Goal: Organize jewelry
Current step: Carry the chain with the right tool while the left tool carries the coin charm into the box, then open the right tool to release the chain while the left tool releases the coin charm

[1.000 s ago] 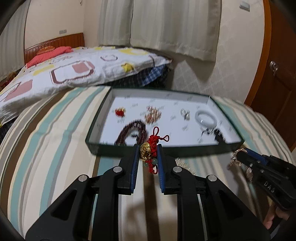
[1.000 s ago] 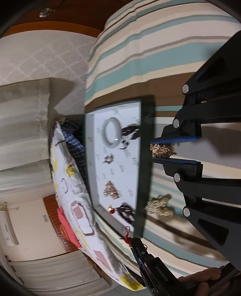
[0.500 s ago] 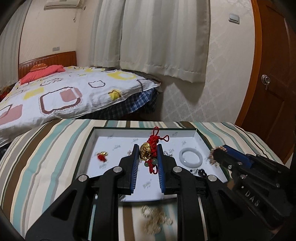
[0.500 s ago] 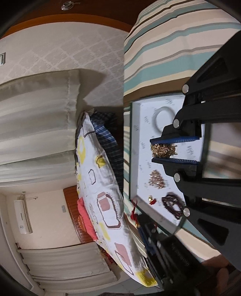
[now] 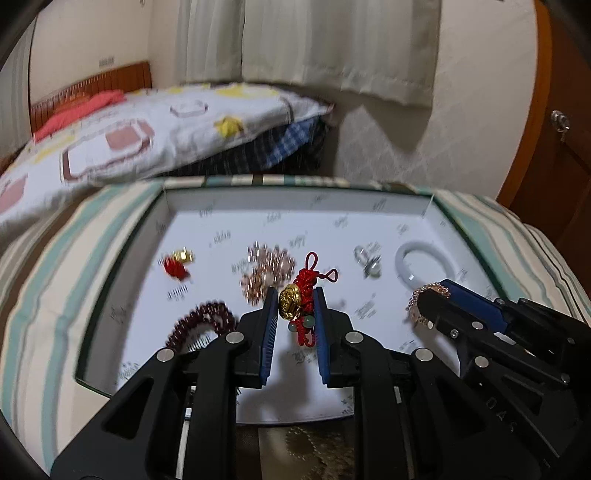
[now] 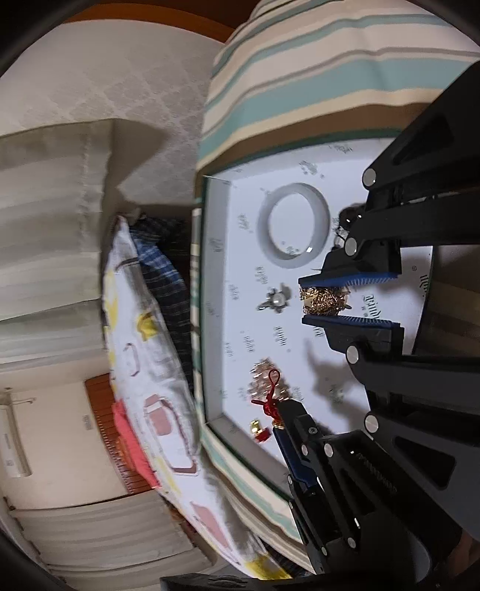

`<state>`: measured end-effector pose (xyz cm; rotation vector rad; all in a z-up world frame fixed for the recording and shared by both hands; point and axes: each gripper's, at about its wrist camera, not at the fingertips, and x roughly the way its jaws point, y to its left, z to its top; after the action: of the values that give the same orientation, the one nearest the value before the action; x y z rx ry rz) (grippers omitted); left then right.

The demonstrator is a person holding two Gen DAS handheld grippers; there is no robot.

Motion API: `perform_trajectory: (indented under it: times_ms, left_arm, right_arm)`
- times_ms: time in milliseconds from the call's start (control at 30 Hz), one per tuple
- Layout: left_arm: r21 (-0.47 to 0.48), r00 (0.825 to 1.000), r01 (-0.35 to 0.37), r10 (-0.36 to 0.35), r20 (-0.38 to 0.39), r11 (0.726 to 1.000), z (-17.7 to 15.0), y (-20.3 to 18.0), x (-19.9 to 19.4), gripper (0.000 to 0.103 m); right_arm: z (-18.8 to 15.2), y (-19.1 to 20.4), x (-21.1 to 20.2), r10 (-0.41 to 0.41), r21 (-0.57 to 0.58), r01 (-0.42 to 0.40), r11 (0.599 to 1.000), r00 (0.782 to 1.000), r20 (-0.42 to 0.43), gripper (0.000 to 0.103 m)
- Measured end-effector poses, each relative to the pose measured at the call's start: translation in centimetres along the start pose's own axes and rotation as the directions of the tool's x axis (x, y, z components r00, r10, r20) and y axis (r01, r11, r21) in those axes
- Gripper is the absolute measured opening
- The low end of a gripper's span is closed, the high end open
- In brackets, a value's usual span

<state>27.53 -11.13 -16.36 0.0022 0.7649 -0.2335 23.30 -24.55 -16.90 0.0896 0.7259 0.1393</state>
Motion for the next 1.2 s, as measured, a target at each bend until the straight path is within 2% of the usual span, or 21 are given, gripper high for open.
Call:
perform_trajectory:
  times_ms: [233, 533, 600, 667, 767, 967, 1067, 1200]
  left_arm:
    - [-0.020, 0.997, 0.008, -0.010, -0.078, 1.000, 0.2, 0.6, 1.7, 0.019]
    - [-0.055, 0.994, 0.016, -0.022, -0.103, 0.998, 0.1, 1.4, 2.1, 0.021]
    - [-0.053, 0.995, 0.016, -0.021, -0.101, 0.998, 0.1, 1.4, 2.0, 0.027]
    - [-0.049, 0.995, 0.012, -0.017, -0.093, 0.999, 0.1, 1.3, 1.9, 0.030]
    - [-0.044, 0.996, 0.007, -0.011, -0.083, 0.999, 0.0, 1.3, 1.6, 0.040]
    - [-0.055, 0.998, 0.006, -0.009, -0.069, 0.998, -0.1, 1.3, 0.5, 0.043]
    - [-0.059, 0.999, 0.000, -0.003, -0.052, 0.998, -0.3, 1.4, -0.5, 0.049]
    - [-0.065, 0.999, -0.011, 0.009, -0.032, 0.998, -0.7, 1.6, -2.2, 0.052]
  right_arm:
    - [-0.1, 0.0, 1.1, 0.003, 0.001, -0.003, 1.000, 0.998, -0.070, 0.015]
    - [0.1, -0.2, 1.5, 0.000, 0.013, 0.001, 1.000, 0.996, -0.093, 0.016]
    - [0.1, -0.1, 1.5, -0.004, 0.010, 0.005, 1.000, 0.996, -0.089, 0.017]
    - [0.1, -0.1, 1.4, -0.006, 0.009, 0.006, 1.000, 0.996, -0.085, 0.022]
    - [0.1, -0.2, 1.2, -0.010, 0.012, 0.011, 1.000, 0.997, -0.074, 0.031]
    - [0.2, -0.2, 0.2, -0.019, 0.003, 0.019, 1.000, 0.998, -0.054, 0.036]
    - [0.2, -0.3, -0.5, -0.024, 0.002, 0.024, 1.000, 0.999, -0.042, 0.039]
    - [-0.1, -0.8, -1.9, -0.035, 0.007, 0.035, 0.999, 0.999, -0.030, 0.042]
